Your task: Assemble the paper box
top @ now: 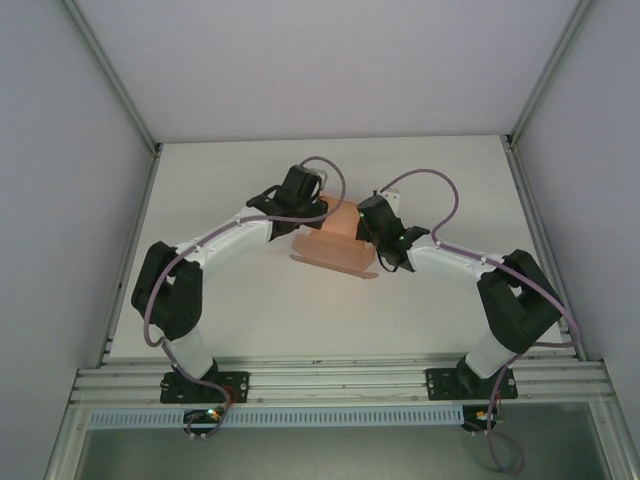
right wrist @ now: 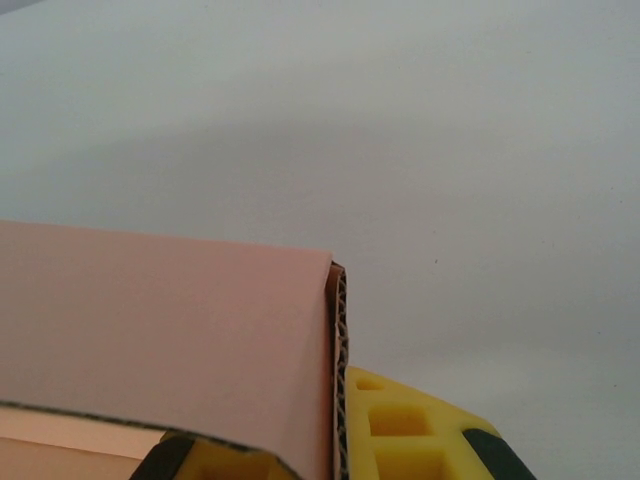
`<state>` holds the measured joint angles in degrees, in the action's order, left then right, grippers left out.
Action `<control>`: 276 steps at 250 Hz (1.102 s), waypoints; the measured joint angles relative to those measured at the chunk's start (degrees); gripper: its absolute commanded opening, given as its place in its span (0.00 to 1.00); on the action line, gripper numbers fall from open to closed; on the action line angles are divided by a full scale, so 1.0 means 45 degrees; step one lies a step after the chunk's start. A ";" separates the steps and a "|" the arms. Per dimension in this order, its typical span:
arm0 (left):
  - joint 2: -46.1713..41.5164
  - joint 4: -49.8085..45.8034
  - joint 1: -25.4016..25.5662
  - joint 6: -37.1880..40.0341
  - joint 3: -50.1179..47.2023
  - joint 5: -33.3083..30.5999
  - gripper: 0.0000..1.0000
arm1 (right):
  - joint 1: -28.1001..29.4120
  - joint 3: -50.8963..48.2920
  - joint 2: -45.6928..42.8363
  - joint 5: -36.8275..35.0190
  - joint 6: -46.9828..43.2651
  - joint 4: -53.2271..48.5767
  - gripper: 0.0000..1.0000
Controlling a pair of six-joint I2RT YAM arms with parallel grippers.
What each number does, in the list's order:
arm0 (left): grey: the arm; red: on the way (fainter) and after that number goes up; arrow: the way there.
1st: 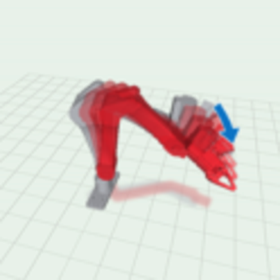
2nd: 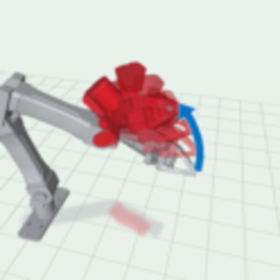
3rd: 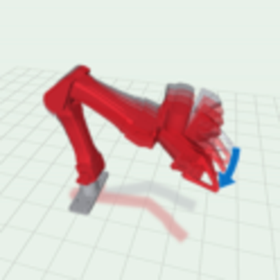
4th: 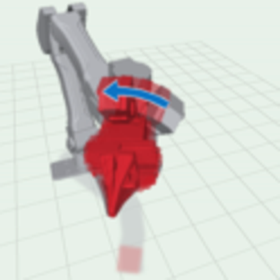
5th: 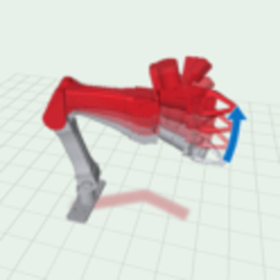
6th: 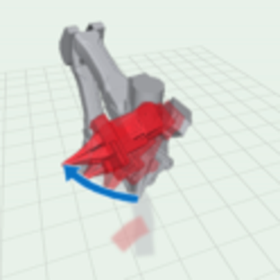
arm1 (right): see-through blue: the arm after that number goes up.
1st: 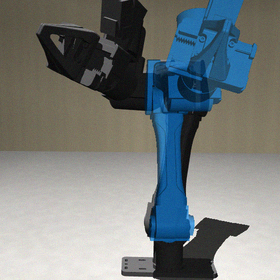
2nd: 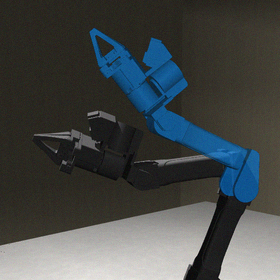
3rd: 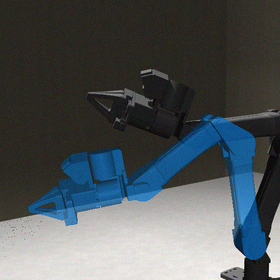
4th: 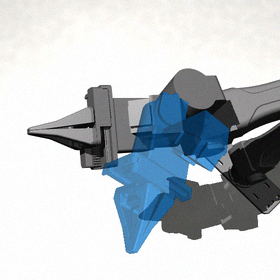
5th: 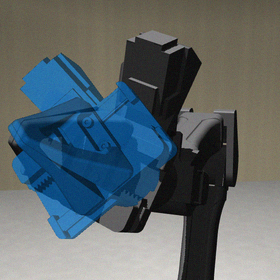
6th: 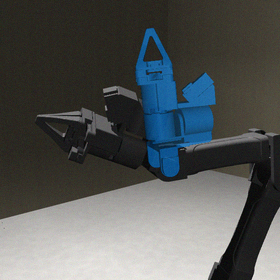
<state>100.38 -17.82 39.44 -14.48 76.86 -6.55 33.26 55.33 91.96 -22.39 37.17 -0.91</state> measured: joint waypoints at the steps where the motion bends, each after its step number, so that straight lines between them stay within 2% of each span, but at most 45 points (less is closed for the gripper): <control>1: 0.0015 0.0000 0.0000 0.0000 0.0010 -0.0019 0.29 | 0.0000 0.0000 -0.0005 0.0000 -0.0005 0.0010 0.00; 31: 0.0495 0.0000 0.0107 0.0170 0.0398 -0.0369 0.19 | 0.0000 0.0000 -0.0117 0.0034 -0.0097 0.0155 0.00; 38: 0.0559 -0.0024 0.0151 0.0199 0.0437 -0.0486 0.12 | 0.0000 0.0000 -0.0126 0.0034 -0.0141 0.0151 0.00; 45: 0.0593 -0.0039 0.0185 0.0189 0.0457 -0.0612 0.00 | -0.0015 0.0000 -0.0126 0.0024 -0.0180 0.0141 0.00; 92: 0.0612 -0.0083 0.0607 0.0442 0.0495 -0.2220 0.00 | -0.0053 0.0000 -0.0194 0.0039 -0.0267 0.0146 0.00; 201: 0.0855 0.0146 0.1923 0.0068 0.0777 -0.8830 0.00 | 0.0253 0.0185 -0.0452 0.0321 -0.0228 0.1030 0.00; 242: 0.1015 0.2132 0.2089 0.2055 0.0262 -1.0083 0.02 | 0.0253 0.0233 -0.0452 0.0330 -0.0204 0.1200 0.00; 276: 0.1462 0.5144 0.2259 0.5066 -0.0432 -1.1215 0.00 | 0.0228 0.0257 -0.0452 0.0175 -0.0146 0.1107 0.00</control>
<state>106.96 5.32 49.60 8.32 74.91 -57.01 34.28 56.49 89.93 -21.61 36.51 4.08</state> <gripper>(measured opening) 0.070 0.077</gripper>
